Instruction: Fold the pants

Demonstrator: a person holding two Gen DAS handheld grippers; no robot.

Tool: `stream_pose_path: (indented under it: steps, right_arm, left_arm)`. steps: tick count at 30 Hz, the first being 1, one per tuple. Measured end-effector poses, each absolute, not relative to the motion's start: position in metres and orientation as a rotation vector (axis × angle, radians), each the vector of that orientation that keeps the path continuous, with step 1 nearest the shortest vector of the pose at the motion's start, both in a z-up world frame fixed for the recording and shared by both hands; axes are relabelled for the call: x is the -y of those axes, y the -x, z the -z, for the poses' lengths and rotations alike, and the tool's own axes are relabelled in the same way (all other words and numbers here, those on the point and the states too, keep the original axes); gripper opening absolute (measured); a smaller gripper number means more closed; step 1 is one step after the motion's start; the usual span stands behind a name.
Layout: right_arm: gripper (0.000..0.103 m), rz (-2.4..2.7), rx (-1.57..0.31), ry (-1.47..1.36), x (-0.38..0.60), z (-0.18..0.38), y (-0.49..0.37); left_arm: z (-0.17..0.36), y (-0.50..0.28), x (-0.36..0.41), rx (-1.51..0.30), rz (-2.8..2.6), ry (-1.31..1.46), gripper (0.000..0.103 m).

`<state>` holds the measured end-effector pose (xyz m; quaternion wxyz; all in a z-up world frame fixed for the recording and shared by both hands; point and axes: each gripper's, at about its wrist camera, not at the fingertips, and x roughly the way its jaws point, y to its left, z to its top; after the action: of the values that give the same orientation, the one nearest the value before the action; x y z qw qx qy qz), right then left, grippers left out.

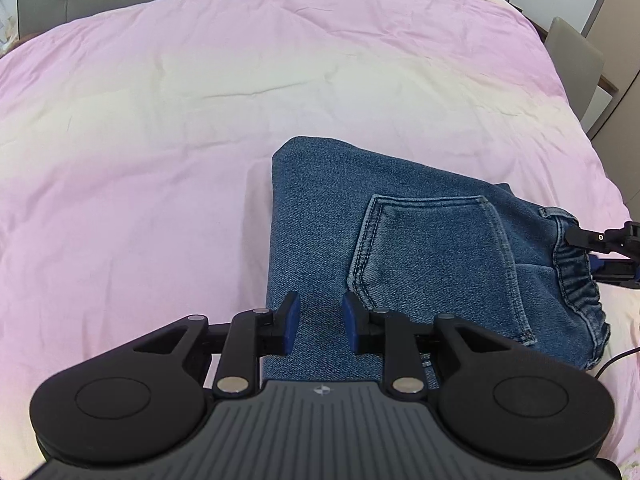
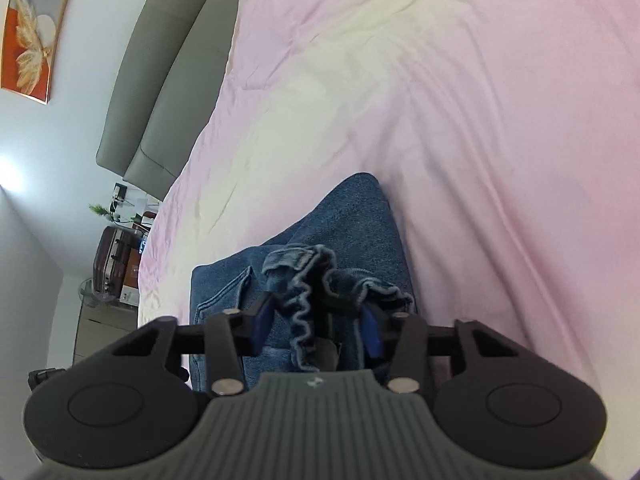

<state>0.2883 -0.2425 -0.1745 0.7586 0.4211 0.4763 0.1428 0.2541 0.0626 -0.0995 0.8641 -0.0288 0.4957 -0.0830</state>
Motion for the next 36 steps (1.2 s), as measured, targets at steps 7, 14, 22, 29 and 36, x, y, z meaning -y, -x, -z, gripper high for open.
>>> stream_pose_path:
  steps: [7, 14, 22, 29, 36]
  right_arm:
    - [0.01, -0.437, -0.912, -0.637, 0.207, 0.107, -0.312]
    - [0.008, -0.379, -0.951, -0.571, 0.212, 0.107, -0.336]
    - [0.006, -0.247, -1.041, -0.522, 0.226, 0.161, -0.335]
    - [0.028, -0.254, -0.919, -0.209, 0.202, 0.104, -0.3]
    - [0.027, -0.376, -0.799, 0.007, 0.156, 0.084, -0.229]
  left_arm:
    - [0.102, -0.252, -0.069, -1.005, 0.135, 0.099, 0.029]
    - [0.106, -0.256, -0.07, -1.007, 0.136, 0.095, 0.025]
    - [0.121, -0.259, -0.072, -1.038, 0.173, 0.043, 0.022]
    - [0.093, -0.224, -0.069, -0.939, 0.225, -0.007, 0.022]
    - [0.091, -0.187, -0.063, -0.881, 0.25, -0.083, 0.029]
